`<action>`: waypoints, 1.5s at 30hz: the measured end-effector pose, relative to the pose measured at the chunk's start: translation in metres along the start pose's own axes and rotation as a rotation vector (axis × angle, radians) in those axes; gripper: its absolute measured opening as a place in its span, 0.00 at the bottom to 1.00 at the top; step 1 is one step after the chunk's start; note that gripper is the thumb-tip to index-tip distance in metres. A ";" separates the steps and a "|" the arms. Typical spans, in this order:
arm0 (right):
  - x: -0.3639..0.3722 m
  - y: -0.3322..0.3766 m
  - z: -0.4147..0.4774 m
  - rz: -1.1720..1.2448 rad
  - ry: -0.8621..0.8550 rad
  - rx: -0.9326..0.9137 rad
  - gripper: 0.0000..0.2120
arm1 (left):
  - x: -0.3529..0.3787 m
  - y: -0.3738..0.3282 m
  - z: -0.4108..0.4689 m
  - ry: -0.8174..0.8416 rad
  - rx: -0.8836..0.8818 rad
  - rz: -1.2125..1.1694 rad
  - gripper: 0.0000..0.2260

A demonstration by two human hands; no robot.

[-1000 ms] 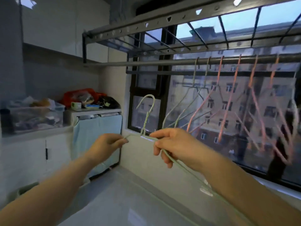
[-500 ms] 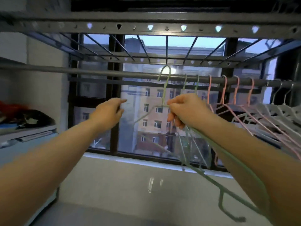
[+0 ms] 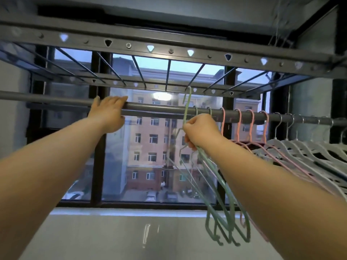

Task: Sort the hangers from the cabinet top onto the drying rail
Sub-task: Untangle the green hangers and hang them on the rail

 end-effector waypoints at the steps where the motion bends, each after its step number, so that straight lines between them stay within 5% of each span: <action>1: 0.004 0.000 0.005 -0.013 0.010 0.004 0.09 | 0.001 0.001 0.002 0.002 -0.003 -0.014 0.28; 24: 0.035 -0.022 0.033 -0.086 -0.007 0.117 0.14 | 0.010 0.003 0.011 0.005 0.075 -0.093 0.28; 38: 0.030 -0.015 0.012 -0.279 0.012 0.064 0.19 | 0.004 -0.010 -0.029 -0.082 0.090 -0.130 0.27; 45: 0.011 -0.024 -0.022 -0.435 -0.061 -0.037 0.12 | 0.007 -0.018 -0.084 -0.140 0.071 -0.253 0.22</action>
Point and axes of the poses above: each hand's wrist, its own z-axis towards the middle knuckle, its own x-axis out of the palm, y = z × x, the point moved 5 cm from there along z, towards the middle knuckle, and after that the axes turned 14 degrees about y, right-handed, at the moved point
